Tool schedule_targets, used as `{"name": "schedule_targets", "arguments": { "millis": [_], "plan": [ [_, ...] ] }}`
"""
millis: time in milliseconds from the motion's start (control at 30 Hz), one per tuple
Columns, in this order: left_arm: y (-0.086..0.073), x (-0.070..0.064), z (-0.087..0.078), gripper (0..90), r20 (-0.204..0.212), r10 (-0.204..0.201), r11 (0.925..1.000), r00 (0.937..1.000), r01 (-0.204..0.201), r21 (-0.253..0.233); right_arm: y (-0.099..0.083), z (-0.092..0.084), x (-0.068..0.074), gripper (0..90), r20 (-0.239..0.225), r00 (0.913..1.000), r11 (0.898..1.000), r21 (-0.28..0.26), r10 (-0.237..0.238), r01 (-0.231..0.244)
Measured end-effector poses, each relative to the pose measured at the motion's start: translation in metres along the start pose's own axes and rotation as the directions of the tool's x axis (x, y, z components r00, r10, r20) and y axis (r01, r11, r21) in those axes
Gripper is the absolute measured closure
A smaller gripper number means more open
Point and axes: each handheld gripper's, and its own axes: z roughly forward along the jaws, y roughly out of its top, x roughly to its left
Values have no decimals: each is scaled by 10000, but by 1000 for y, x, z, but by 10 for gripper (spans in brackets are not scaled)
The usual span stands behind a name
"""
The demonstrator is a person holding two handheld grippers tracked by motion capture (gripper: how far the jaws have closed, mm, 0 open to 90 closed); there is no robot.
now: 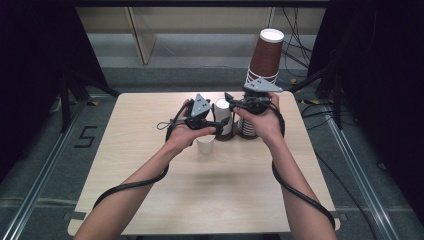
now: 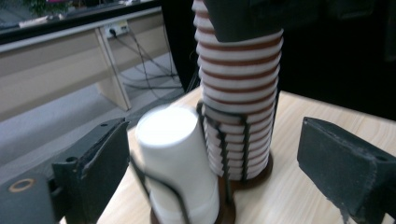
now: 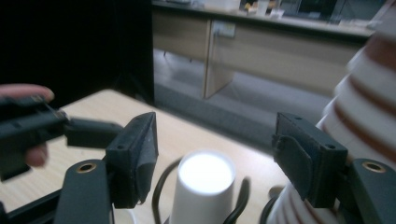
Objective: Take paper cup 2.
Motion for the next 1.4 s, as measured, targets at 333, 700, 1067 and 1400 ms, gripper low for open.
{"name": "schedule_targets", "arguments": {
  "millis": [333, 700, 1067, 1400],
  "plan": [
    [48, -11, 24, 104, 266, -262, 9963, 9993, 282, -811, 55, -41, -12, 314, 406, 9990, 9886, -1480, -211, 269],
    [92, -21, 48, 64, 837, -450, 9905, 9955, 554, -1262, 76, -72, -59, 155, 1910, 9807, 9842, -1769, 416, -73],
    [105, -19, 75, 60, 724, -1016, 9892, 9922, 1084, -982, 77, -52, -78, 119, 1583, 9835, 9900, -1237, 871, -678],
    [101, -25, 94, 68, 557, -979, 9928, 9936, 1014, -644, 81, -32, -80, 125, 1470, 9822, 9902, -936, 1167, -1037]
  ]
}}
